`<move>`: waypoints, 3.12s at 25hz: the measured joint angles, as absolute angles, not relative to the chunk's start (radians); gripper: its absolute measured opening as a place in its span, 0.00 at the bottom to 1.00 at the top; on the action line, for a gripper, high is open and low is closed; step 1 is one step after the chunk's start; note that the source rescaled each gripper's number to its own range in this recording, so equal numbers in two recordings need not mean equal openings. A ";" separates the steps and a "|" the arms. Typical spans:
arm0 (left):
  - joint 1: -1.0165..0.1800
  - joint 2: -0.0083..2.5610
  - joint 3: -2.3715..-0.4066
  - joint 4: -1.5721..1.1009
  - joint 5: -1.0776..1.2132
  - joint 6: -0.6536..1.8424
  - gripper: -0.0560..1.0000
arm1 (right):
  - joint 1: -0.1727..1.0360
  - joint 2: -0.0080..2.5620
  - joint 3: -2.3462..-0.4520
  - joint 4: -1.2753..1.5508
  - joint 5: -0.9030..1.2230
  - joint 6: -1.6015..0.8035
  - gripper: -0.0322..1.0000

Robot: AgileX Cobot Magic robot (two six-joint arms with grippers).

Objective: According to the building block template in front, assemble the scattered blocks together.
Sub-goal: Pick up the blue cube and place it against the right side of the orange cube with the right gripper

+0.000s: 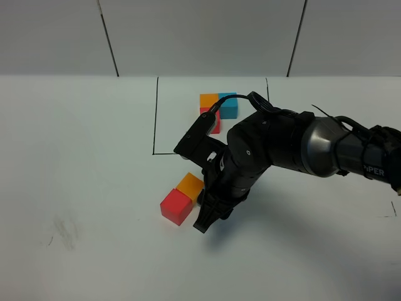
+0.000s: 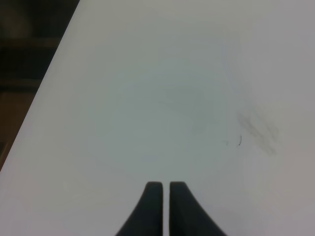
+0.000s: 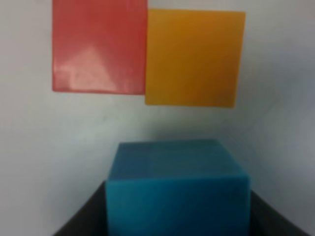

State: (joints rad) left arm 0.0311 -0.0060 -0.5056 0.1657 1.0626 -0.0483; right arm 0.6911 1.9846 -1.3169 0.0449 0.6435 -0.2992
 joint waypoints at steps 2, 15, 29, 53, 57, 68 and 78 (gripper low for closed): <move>0.031 -0.006 -0.506 0.166 1.063 -0.048 0.06 | 0.691 1.986 -1.317 0.045 0.643 -0.304 0.53; 0.031 -0.006 -0.506 0.166 1.063 -0.048 0.06 | 0.691 2.031 -1.364 0.045 0.644 -0.305 0.53; 0.031 -0.006 -0.506 0.166 1.063 -0.048 0.06 | 0.691 2.060 -1.397 0.043 0.662 -0.313 0.53; 0.031 -0.006 -0.506 0.166 1.063 -0.048 0.06 | 0.683 2.064 -1.398 0.036 0.676 -0.312 0.53; 0.031 -0.006 -0.506 0.166 1.063 -0.048 0.06 | 0.683 2.067 -1.398 0.037 0.676 -0.312 0.53; 0.031 -0.006 -0.506 0.166 1.063 -0.048 0.06 | 0.682 2.083 -1.398 0.039 0.675 -0.312 0.53; 0.031 -0.006 -0.506 0.166 1.063 -0.048 0.06 | 0.682 2.106 -1.415 0.040 0.668 -0.312 0.53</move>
